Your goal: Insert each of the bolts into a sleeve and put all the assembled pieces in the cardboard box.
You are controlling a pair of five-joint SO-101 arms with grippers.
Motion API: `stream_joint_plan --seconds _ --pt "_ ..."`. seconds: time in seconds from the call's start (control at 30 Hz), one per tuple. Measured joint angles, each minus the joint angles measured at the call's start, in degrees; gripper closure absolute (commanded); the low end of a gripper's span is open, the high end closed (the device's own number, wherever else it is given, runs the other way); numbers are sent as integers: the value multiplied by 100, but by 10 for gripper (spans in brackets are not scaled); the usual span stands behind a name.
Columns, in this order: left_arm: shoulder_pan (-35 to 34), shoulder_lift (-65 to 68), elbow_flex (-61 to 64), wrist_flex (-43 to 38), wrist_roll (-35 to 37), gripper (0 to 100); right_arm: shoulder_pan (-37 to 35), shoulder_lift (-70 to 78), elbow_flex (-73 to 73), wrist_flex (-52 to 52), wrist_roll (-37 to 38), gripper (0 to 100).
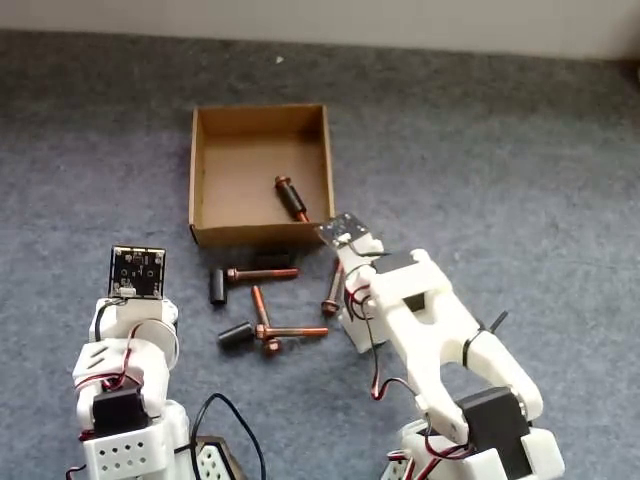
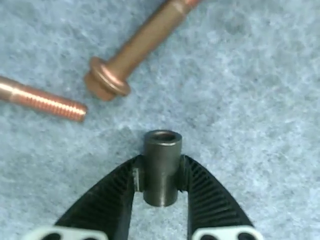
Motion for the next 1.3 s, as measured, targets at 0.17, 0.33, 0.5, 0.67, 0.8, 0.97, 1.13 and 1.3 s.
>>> stream_joint_plan --seconds 0.17,0.33,0.5,0.67,0.8,0.97,1.13,1.3 --pt "0 0 0 0 0 989 0 -53 0 281 536 994" --pt "97 0 0 0 0 989 0 -220 -132 993 642 994" --pt "97 0 0 0 0 989 0 -897 -264 1099 360 994" --pt "105 0 0 0 0 989 0 -1767 -264 1108 -211 994" --pt "105 0 0 0 0 989 0 -2136 -264 1055 -668 994" --pt "105 0 0 0 0 989 0 -2277 -193 633 -1020 994" --pt "105 0 0 -105 0 989 105 -2312 431 -255 -1055 994" --pt "105 0 0 -255 0 989 545 -2312 791 -967 -1055 994"
